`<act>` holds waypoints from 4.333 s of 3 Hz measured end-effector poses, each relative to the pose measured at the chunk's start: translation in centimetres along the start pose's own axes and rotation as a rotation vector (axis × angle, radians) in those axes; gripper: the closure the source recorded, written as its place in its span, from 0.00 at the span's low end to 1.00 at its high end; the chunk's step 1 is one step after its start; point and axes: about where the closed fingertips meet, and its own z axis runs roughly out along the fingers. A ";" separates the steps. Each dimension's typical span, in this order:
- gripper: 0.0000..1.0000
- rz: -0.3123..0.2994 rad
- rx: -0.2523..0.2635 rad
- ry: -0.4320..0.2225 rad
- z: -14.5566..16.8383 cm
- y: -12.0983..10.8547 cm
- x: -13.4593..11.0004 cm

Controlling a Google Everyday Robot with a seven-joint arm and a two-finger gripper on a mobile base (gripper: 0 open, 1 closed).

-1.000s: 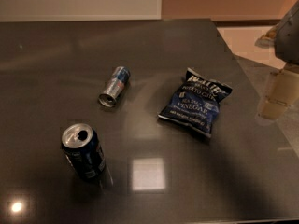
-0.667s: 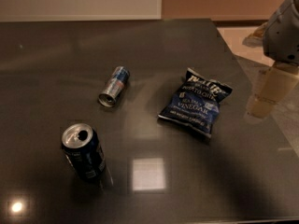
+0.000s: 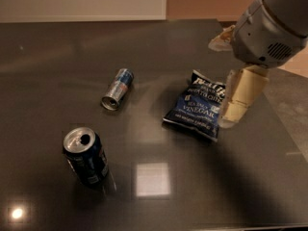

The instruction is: Pick pepsi can

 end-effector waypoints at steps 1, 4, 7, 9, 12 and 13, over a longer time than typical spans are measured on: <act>0.00 -0.083 -0.102 -0.108 3.9 1.4 -4.6; 0.00 -0.200 -0.214 -0.221 11.3 4.2 -11.6; 0.00 -0.336 -0.417 -0.437 14.8 9.2 -18.2; 0.16 -0.378 -0.465 -0.470 15.1 10.8 -19.5; 0.83 -0.387 -0.486 -0.475 14.3 10.6 -20.0; 1.00 -0.378 -0.464 -0.467 12.5 8.8 -19.7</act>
Offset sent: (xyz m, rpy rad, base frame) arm -0.0127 0.1361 -0.0659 0.1737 0.1601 0.2909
